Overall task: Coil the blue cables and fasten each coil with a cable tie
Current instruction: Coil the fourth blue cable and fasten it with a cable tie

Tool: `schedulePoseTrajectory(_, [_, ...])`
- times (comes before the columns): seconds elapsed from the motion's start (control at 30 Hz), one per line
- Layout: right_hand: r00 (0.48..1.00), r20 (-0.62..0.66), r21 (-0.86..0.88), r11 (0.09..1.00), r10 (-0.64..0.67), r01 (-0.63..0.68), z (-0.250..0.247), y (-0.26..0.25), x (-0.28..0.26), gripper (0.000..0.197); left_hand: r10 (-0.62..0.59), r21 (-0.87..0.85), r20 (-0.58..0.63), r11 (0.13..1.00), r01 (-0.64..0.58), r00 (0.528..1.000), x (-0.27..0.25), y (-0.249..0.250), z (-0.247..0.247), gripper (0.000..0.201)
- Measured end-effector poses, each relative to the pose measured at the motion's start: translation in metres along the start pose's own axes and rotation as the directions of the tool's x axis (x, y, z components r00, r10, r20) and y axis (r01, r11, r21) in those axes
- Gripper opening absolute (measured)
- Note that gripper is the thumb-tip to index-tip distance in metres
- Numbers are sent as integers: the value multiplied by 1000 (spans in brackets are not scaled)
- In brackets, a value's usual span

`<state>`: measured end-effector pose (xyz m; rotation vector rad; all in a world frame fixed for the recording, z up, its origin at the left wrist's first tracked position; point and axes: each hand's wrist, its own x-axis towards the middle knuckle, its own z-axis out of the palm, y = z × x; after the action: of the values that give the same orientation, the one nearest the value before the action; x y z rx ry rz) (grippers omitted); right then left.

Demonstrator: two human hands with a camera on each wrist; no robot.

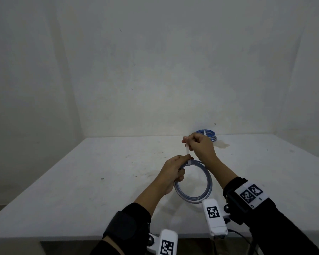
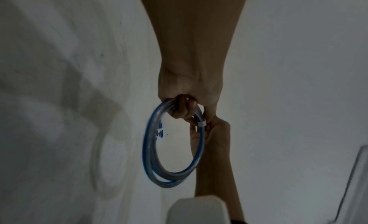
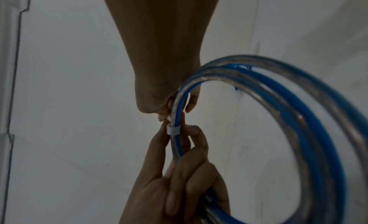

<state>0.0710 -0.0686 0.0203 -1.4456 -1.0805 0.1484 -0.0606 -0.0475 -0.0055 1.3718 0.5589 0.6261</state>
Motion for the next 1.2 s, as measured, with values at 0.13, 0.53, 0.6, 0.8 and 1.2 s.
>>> schedulePoseTrajectory(0.13, [1000,-3,2,1000,-15,15,-2,-1,3,21,9,-14,38,1000,-8,999,3,5,-1,20])
schedulePoseTrajectory(0.53, [943,-302,342,939,139,-29,-22,2,11,20,40,-172,85,985,-25,996,8,-2,-17,33])
schedulePoseTrajectory(0.6, [906,-363,423,905,219,-50,-29,3,13,21,26,-237,89,972,-4,996,8,-6,-21,32])
schedulePoseTrajectory(0.8, [911,-256,511,845,323,-156,-44,15,4,12,95,-264,-20,960,-97,995,19,-2,-22,26])
schedulePoseTrajectory(1.2, [615,673,32,814,411,-580,-103,10,-22,67,-2,326,251,942,-83,968,36,41,-50,28])
